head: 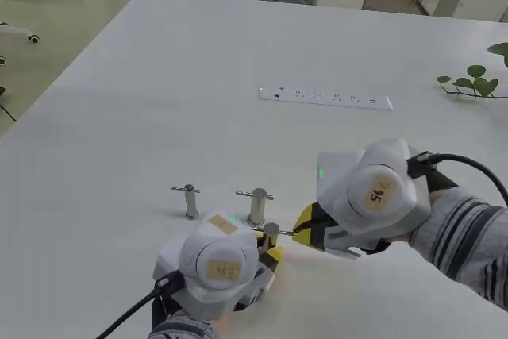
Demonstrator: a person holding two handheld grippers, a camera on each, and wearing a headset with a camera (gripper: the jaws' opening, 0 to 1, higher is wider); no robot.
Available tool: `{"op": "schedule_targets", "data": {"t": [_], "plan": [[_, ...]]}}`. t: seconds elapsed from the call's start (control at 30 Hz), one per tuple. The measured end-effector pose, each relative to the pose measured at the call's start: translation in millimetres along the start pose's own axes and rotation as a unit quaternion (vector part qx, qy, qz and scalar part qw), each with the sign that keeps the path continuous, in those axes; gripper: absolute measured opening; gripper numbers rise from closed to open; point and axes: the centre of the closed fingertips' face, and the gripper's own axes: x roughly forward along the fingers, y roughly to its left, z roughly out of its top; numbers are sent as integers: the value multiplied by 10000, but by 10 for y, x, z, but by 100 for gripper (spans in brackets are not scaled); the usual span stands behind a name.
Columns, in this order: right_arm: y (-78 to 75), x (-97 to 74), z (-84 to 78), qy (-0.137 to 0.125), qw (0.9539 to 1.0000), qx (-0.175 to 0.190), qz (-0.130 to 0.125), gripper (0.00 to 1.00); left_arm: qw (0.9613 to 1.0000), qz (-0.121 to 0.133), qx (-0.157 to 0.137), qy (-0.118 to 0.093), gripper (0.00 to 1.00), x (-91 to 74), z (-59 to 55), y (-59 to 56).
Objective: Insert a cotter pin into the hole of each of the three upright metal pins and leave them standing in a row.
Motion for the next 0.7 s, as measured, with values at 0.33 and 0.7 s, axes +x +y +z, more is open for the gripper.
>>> {"op": "schedule_targets", "data": {"t": [0.33, 0.7], "plan": [[-18, 16, 77, -111, 9999, 27, 12, 0, 10000, 20, -8, 0, 10, 7, 5, 2], [-11, 3, 71, -116, 9999, 64, 10, 0, 10000, -32, -19, 21, 10, 8, 6, 1]]}}
